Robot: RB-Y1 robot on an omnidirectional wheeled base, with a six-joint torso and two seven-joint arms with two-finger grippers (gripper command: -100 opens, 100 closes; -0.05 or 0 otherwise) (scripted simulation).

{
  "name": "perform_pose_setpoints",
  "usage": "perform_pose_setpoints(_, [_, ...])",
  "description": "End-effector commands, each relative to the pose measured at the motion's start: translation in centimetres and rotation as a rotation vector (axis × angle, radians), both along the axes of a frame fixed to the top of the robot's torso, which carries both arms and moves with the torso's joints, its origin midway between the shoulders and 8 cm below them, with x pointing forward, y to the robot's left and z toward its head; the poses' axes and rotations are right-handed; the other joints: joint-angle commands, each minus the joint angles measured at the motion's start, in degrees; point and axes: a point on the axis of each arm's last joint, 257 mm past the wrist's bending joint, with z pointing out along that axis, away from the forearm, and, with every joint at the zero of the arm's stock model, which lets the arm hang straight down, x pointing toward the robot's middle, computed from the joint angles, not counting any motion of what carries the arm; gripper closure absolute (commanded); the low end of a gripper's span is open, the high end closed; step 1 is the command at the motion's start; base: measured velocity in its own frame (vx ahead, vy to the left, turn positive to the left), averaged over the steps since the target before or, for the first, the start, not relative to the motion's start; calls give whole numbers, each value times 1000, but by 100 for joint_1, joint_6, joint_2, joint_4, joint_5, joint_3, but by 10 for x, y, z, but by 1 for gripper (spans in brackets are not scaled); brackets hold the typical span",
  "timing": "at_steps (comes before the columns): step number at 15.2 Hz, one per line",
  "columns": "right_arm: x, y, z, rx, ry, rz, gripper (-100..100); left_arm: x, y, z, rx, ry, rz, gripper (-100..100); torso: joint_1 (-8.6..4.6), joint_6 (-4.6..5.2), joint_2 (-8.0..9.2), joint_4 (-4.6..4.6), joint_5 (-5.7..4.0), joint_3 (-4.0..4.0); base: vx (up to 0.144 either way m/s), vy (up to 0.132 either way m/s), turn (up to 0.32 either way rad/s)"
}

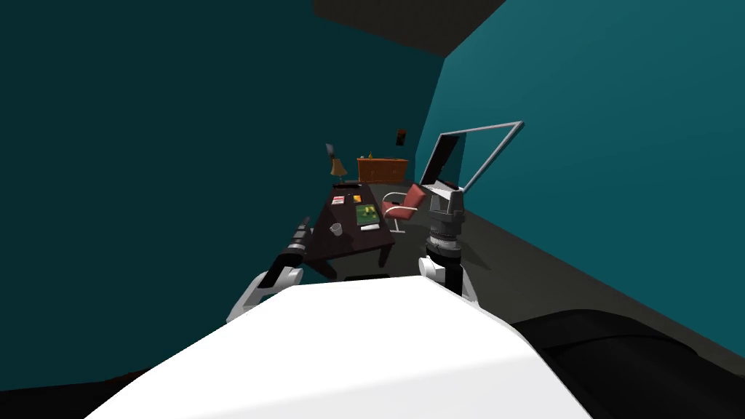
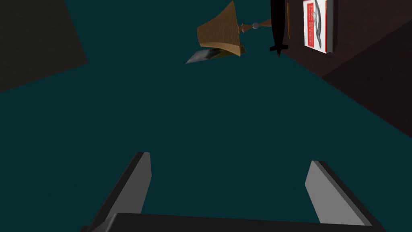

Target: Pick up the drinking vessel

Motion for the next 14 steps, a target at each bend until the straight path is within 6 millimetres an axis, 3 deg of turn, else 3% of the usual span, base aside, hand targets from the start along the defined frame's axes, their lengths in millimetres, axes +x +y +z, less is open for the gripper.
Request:
perform_pose_setpoints(1, [0, 0, 0, 0, 0, 0, 0, 1, 7, -7, -9, 30, 11, -100, 0, 0, 0, 0, 0, 0, -8, -7, -79])
perform_pose_setpoints(2, [0, 0, 0, 0, 0, 0, 0, 3, 22, -18, -27, 67, 30, -100, 1, -2, -1, 0, 0, 0, -8, -16, -201])
perform_pose_setpoints(4, [0, 0, 0, 0, 0, 0, 0, 2, 23, -25, -30, 92, 37, -100, 0, 1, -1, 0, 0, -1, -8, -10, -158])
perform_pose_setpoints(5, [0, 0, 0, 0, 0, 0, 0, 3, 39, -35, -50, 127, 59, -100, 1, -3, -1, 0, 0, -1, -8, -16, -229])
perform_pose_setpoints(7, [0, 0, 0, 0, 0, 0, 0, 2, 41, -42, -53, 153, 67, -100, -1, 0, -1, 0, -1, 0, -10, -11, -150])
perform_pose_setpoints(8, [0, 0, 0, 0, 0, 0, 0, 2, 57, -52, -76, 185, 92, -100, 1, -3, -1, 0, 0, 0, -9, -16, -227])
perform_pose_setpoints(10, [0, 0, 0, 0, 0, 0, 0, 0, 59, -60, -80, 215, 101, -100, 1, 1, 0, 0, 0, 0, -10, -10, -157])
perform_pose_setpoints(11, [0, 0, 0, 0, 0, 0, 0, -1, 76, -68, -104, 241, 127, -100, 1, -3, 0, 0, 0, 0, -9, -16, -195])
perform_pose_setpoints(13, [0, 0, 0, 0, 0, 0, 0, -3, 78, -77, -109, 276, 139, -100, 0, 1, -1, 0, -1, 0, -8, -12, -166])
perform_pose_setpoints(14, [0, 0, 0, 0, 0, 0, 0, -5, 95, -85, -136, 304, 169, -100, 1, -3, -1, 0, 0, 0, -9, -16, -241])
